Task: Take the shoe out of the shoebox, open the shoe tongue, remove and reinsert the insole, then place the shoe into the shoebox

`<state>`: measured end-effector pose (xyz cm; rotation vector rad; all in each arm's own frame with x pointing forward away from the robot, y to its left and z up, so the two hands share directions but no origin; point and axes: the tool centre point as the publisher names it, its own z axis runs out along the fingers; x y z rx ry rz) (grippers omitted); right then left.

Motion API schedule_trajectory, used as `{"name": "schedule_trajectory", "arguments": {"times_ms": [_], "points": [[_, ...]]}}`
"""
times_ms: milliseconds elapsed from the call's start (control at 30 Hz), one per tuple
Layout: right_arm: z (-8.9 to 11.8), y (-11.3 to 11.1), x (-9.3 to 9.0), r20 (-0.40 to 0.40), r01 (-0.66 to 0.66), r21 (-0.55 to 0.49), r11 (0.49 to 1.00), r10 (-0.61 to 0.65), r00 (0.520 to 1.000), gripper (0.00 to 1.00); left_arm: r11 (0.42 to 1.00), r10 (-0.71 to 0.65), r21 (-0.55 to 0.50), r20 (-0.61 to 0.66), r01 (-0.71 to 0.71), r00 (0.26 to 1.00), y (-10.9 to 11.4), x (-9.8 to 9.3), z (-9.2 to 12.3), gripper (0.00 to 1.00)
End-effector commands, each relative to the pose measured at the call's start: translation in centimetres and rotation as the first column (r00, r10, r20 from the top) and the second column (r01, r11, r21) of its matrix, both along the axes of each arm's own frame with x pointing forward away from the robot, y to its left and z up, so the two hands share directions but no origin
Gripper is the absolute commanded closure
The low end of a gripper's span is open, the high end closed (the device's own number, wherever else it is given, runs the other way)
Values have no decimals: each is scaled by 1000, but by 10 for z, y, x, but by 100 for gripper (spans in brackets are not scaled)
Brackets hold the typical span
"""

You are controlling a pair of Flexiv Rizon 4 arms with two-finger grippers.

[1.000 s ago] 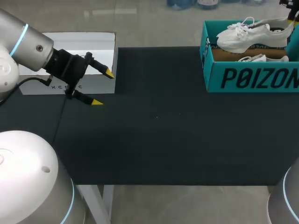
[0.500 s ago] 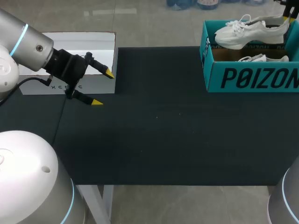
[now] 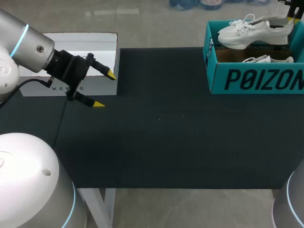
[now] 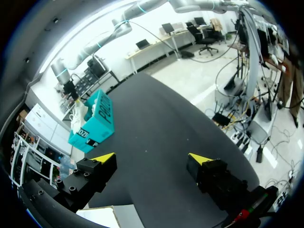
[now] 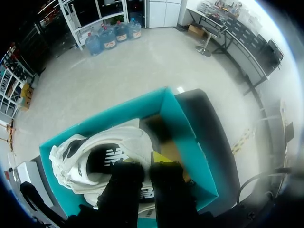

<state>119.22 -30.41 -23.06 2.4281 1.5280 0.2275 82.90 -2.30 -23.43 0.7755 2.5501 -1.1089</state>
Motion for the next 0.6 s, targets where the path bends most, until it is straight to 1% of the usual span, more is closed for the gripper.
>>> {"name": "schedule_trajectory", "arguments": {"times_ms": [33, 300, 600], "points": [[-10, -2, 8, -18, -6, 8, 1000, 6, 1000, 100, 1000, -1, 4, 0, 1, 1000, 0, 0, 0, 0], [-37, -13, 16, -39, -15, 1, 1000, 15, 999, 100, 1000, -1, 4, 0, 1, 1000, 0, 0, 0, 0], [-71, -27, 25, -85, 32, 26, 999, -29, 996, 100, 1000, -1, 4, 0, 1, 1000, 0, 0, 0, 0]]}}
